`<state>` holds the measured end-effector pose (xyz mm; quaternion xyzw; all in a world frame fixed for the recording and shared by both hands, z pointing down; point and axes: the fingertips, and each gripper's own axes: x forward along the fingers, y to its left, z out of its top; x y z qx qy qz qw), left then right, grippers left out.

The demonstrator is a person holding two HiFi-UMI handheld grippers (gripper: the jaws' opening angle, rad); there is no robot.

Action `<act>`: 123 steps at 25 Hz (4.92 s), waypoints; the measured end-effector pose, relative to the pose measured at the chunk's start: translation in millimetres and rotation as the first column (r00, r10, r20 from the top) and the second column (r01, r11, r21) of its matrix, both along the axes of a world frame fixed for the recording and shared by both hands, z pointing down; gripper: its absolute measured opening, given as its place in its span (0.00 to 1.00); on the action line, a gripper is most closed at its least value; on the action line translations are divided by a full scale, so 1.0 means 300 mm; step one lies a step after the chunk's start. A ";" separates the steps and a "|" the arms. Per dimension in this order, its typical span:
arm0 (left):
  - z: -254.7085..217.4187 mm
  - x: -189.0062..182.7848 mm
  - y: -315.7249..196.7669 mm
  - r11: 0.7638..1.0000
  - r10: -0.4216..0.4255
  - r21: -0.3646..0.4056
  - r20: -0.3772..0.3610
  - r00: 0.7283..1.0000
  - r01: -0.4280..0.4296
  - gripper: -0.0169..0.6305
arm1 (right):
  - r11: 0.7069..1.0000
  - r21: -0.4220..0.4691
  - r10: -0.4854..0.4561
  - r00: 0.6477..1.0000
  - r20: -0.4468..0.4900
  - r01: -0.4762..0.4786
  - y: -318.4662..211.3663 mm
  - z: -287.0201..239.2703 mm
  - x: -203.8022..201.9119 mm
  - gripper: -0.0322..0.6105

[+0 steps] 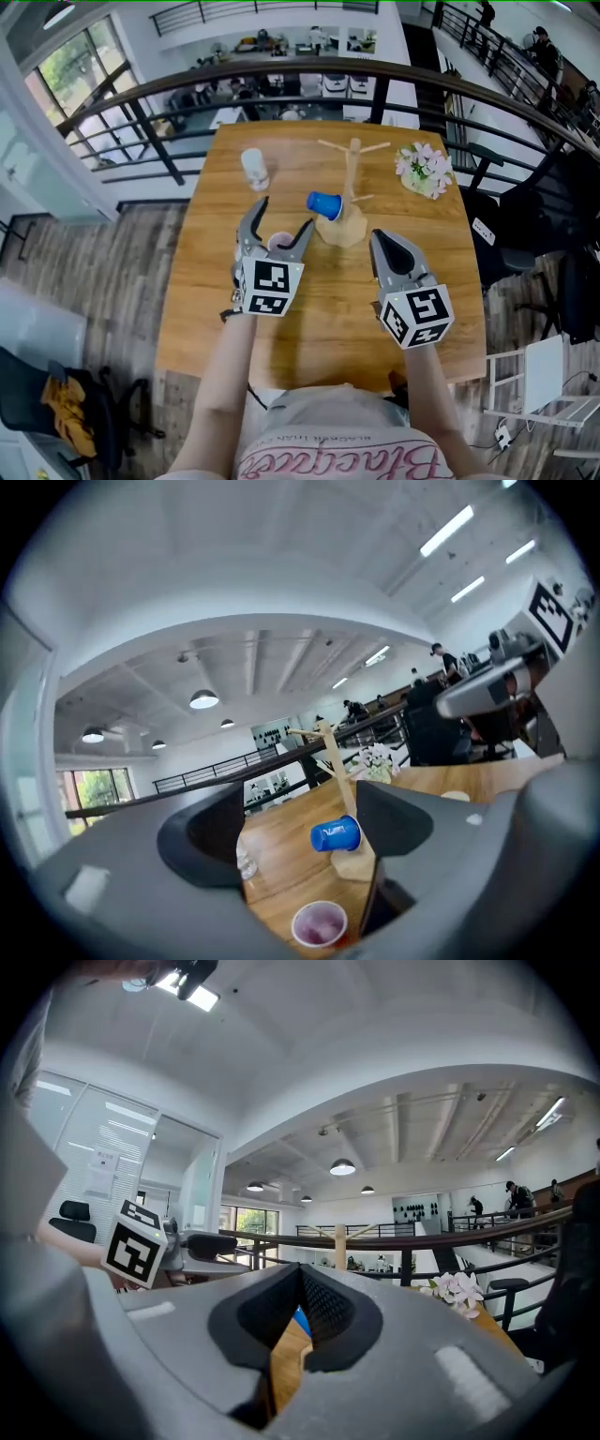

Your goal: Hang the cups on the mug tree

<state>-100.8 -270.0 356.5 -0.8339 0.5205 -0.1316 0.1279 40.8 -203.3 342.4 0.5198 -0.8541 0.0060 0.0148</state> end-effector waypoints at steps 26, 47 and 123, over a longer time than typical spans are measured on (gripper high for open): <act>0.463 -0.125 0.028 0.965 -0.071 -0.258 -0.103 0.992 0.042 0.61 | 0.981 -0.190 0.039 0.999 -0.019 -0.042 0.057 0.282 -0.048 0.05; 0.792 -0.130 -0.081 0.903 -0.110 -0.424 -0.076 0.991 0.068 0.55 | 0.942 -0.318 0.089 0.994 -0.066 -0.105 0.012 0.468 -0.046 0.05; -0.114 0.120 -0.426 0.993 -0.098 0.114 0.727 0.680 0.021 0.50 | 0.996 -0.084 0.040 0.996 0.085 -0.033 -0.092 0.090 0.105 0.05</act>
